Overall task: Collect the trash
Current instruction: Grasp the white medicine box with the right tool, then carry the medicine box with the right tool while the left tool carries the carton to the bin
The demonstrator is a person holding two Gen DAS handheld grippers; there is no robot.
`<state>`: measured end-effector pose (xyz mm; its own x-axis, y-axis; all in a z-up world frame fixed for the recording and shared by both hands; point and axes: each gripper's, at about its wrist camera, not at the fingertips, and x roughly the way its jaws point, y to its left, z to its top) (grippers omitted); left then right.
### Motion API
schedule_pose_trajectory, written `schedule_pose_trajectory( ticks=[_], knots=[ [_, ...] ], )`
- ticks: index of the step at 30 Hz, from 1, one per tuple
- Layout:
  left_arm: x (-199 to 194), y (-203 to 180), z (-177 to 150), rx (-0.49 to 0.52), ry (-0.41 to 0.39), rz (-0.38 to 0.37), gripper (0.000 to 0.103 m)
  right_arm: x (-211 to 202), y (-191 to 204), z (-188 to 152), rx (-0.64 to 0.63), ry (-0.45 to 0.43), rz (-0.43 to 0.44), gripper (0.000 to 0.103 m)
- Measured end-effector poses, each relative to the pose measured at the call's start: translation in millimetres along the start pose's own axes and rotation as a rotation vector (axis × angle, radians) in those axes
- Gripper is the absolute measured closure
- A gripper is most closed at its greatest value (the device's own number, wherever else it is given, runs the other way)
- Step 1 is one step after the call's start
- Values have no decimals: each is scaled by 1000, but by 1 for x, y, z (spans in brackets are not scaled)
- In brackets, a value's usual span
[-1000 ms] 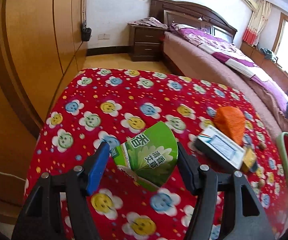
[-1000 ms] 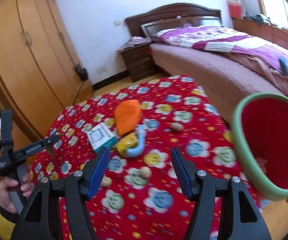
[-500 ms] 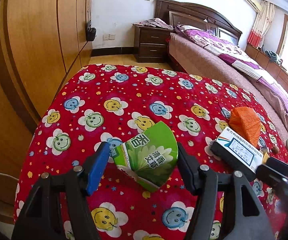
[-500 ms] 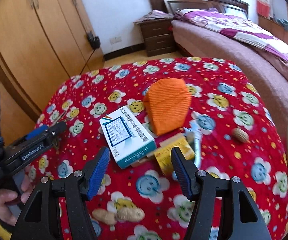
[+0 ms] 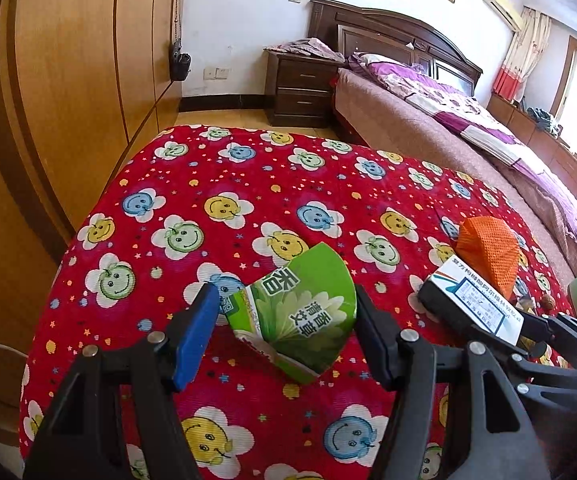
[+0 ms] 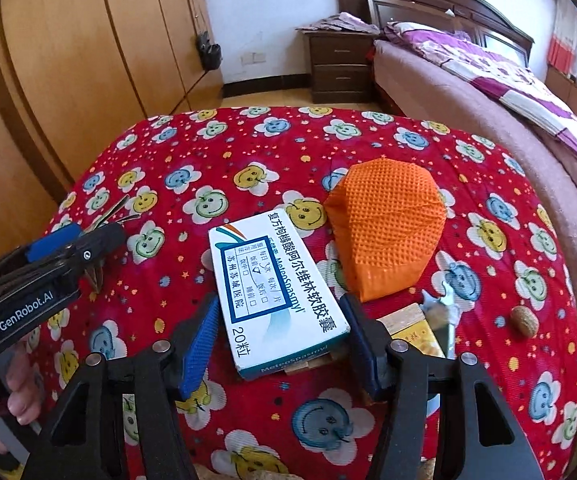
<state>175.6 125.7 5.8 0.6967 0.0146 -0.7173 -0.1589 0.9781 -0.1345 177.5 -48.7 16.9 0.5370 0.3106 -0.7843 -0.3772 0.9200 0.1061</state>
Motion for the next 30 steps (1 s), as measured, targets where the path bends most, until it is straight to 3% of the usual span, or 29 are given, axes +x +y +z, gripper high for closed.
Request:
schedule_pose_trajectory(
  ticks=[14,30],
  knots=[
    [-12,-8,-1,26,-36,-37,37,-85,-32,-27,183,-179,36,42],
    [-54,-49,-5,93,-47,-132,37,-168,-128,-103,449,-286,-128,42]
  ],
)
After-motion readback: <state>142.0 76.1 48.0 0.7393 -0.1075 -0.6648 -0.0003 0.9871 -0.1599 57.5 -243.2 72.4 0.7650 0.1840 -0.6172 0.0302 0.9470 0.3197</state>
